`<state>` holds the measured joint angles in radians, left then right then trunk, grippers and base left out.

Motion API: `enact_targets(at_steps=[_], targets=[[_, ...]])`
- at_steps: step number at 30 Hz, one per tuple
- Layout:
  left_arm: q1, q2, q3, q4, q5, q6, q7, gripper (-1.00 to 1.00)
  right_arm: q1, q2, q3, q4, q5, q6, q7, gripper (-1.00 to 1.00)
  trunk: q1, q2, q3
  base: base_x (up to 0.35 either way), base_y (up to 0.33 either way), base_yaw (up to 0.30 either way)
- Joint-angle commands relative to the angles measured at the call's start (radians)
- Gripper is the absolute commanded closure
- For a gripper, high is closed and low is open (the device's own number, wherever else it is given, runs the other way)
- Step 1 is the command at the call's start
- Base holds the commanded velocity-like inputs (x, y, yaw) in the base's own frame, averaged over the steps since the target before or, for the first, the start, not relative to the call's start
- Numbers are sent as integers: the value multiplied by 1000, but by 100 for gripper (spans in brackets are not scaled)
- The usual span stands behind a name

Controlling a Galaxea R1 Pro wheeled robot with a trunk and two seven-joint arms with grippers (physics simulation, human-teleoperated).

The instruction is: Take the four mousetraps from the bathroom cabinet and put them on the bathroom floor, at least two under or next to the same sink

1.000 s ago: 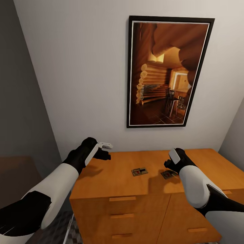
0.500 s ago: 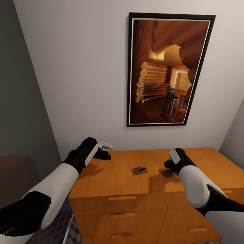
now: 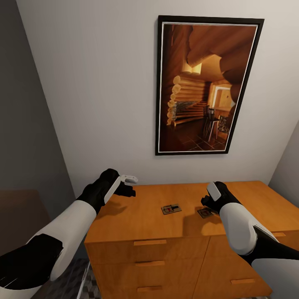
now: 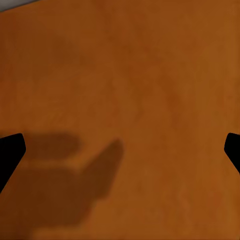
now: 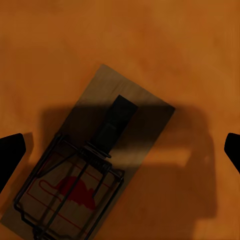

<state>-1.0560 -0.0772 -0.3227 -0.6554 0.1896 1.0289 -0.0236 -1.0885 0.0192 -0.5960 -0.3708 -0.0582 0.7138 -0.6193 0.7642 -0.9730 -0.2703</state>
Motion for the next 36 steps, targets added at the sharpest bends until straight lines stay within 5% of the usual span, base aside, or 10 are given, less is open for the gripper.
enact_targets(at_steps=[1, 36], targets=[[-1, 1, -2, -1, -1, 3, -2, -100, -1, 1, -2, -2, -6, 3, -7, -100, 0, -1, -1, 0, 0, 0], [-1, 2, -1, 0, 0, 3, -2, -100, -1, 1, -2, -2, -6, 3, -7, -100, 0, -1, -1, 0, 18, 0]])
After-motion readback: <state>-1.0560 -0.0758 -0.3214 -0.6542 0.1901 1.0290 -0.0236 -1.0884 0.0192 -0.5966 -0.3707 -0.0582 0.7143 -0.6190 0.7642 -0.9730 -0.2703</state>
